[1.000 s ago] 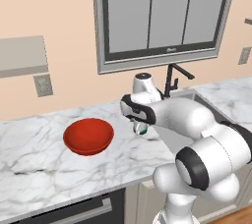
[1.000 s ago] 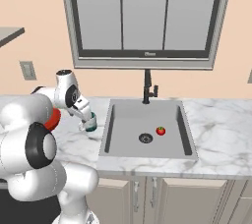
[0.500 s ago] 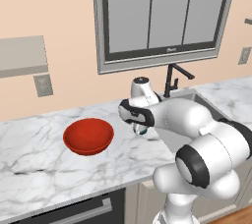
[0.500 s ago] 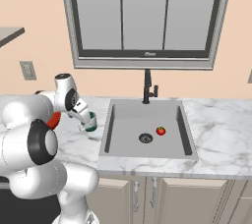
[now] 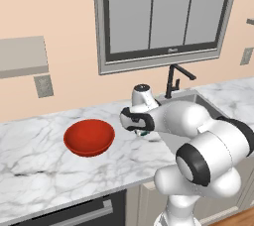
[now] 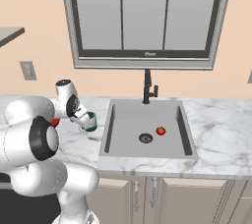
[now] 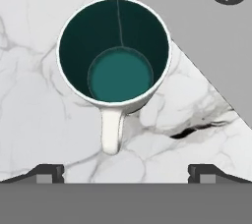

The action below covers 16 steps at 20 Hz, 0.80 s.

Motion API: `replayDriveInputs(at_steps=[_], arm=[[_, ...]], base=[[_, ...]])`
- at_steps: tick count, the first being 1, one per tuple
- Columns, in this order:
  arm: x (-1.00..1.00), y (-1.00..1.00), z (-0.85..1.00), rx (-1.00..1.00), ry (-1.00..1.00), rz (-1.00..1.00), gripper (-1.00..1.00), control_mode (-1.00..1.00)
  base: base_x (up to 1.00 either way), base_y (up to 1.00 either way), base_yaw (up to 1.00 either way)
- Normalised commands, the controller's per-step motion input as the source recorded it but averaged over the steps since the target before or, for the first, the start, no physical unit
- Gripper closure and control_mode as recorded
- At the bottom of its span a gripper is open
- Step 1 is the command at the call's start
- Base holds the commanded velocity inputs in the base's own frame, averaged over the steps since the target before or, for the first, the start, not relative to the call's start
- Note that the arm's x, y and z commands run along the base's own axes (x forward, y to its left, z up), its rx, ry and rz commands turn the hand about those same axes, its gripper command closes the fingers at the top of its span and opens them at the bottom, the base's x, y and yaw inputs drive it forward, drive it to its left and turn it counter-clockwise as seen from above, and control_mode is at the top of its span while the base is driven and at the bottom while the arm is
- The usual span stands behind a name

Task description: Clear the mugs and bowl far away from the sink.

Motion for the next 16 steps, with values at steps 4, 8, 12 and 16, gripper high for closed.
replayDriveInputs(at_steps=[4, 8, 12, 16], arm=[[0.24, 0.00, -0.05, 0.00, 0.00, 0.00, -1.00, -1.00], [0.26, 0.00, 0.00, 0.00, -0.01, 0.00, -1.00, -1.00], [0.00, 0.00, 0.00, 0.00, 0.00, 0.00, -1.00, -1.00], [0.01, 0.00, -0.02, 0.00, 0.00, -0.01, -1.00, -1.00]], base=[[0.00, 0.00, 0.00], [0.00, 0.00, 0.00], [0.00, 0.00, 0.00], [0.00, 0.00, 0.00]])
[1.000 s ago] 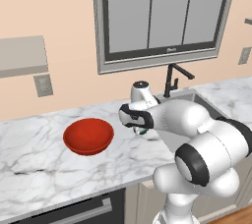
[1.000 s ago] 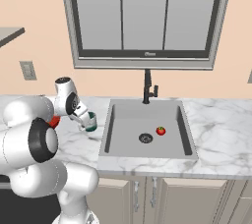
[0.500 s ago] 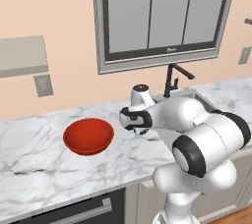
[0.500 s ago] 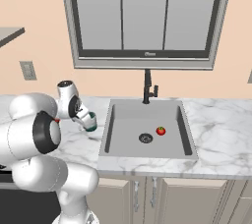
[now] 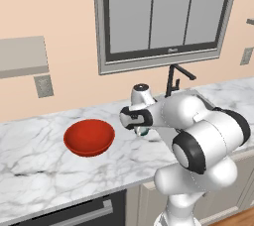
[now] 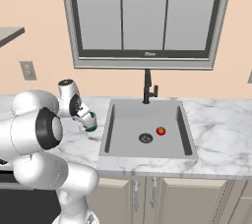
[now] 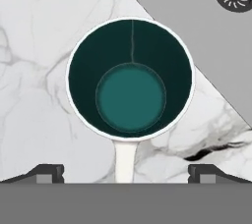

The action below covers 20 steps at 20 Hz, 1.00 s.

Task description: Clear the mugs and bowl far away from the sink.

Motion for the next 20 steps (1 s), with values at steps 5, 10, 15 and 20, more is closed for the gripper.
replayDriveInputs(at_steps=[5, 10, 15, 20], arm=[[0.00, 0.00, -0.08, 0.00, 0.00, -0.01, -1.00, -1.00], [0.13, 0.00, -0.15, 0.00, 0.00, 0.00, -1.00, -1.00], [0.15, 0.00, -0.05, 0.00, 0.00, -0.01, -1.00, -1.00], [0.03, -0.05, -0.05, 0.00, 0.00, 0.00, -1.00, -1.00]], base=[[0.00, 0.00, 0.00], [0.00, 0.00, 0.00], [0.00, 0.00, 0.00], [0.00, 0.00, 0.00]])
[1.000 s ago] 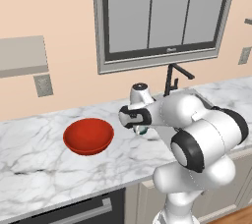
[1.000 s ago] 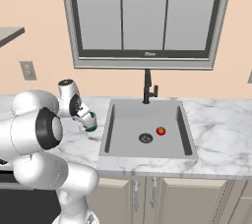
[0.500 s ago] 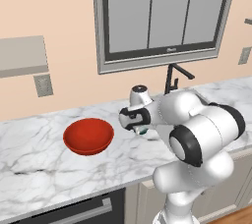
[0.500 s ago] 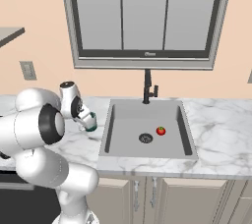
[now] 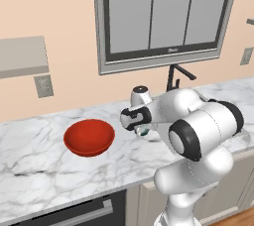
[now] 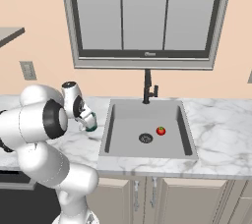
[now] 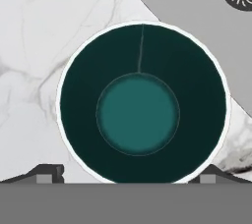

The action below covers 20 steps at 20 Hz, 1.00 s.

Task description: Clear the mugs and bowl far away from the sink.

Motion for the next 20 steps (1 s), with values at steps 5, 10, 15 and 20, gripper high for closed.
replayDriveInputs(at_steps=[5, 10, 15, 20], arm=[[0.00, -0.03, -0.06, 0.00, 0.00, 0.00, -1.00, -1.00], [0.00, 0.00, -0.01, 0.00, 0.00, 0.00, 1.00, -1.00], [0.00, 0.00, 0.00, 0.00, 0.00, 0.00, 1.00, -1.00], [0.00, 0.00, 0.00, 0.00, 0.00, 0.00, 1.00, -1.00]], base=[[0.00, 0.00, 0.00], [0.00, 0.00, 0.00], [0.00, 0.00, 0.00], [0.00, 0.00, 0.00]])
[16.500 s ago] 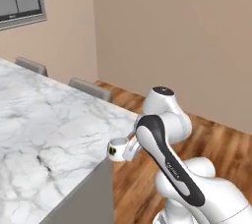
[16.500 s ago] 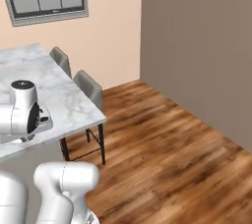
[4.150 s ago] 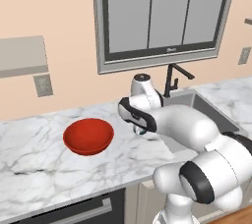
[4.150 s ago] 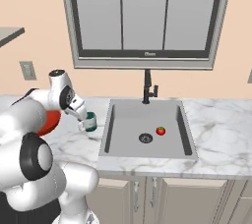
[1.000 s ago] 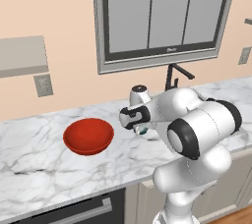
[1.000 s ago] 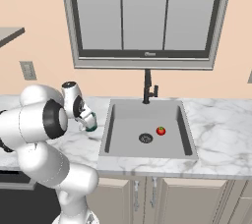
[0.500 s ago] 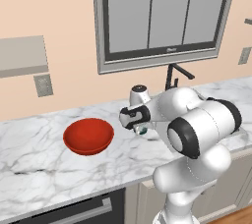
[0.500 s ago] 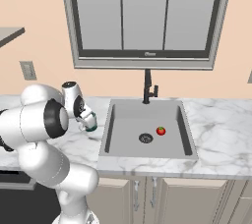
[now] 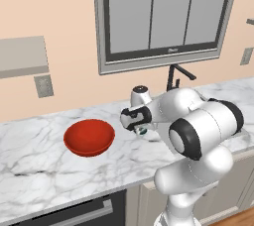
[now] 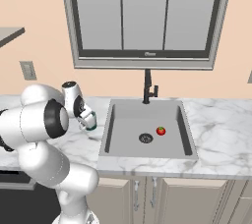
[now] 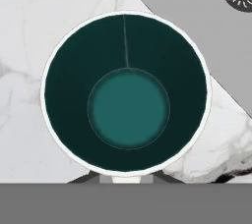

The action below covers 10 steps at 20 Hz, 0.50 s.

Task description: Clear the mugs and bowl far away from the sink.

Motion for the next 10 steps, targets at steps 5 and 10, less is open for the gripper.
replayDriveInputs(at_steps=[5, 10], arm=[[-0.21, -0.10, 0.00, 0.02, 0.00, 0.11, 1.00, -1.00], [-0.65, -0.56, 0.45, 0.05, 0.00, 0.43, 1.00, -1.00]], base=[[0.00, 0.00, 0.00], [0.00, 0.00, 0.00]])
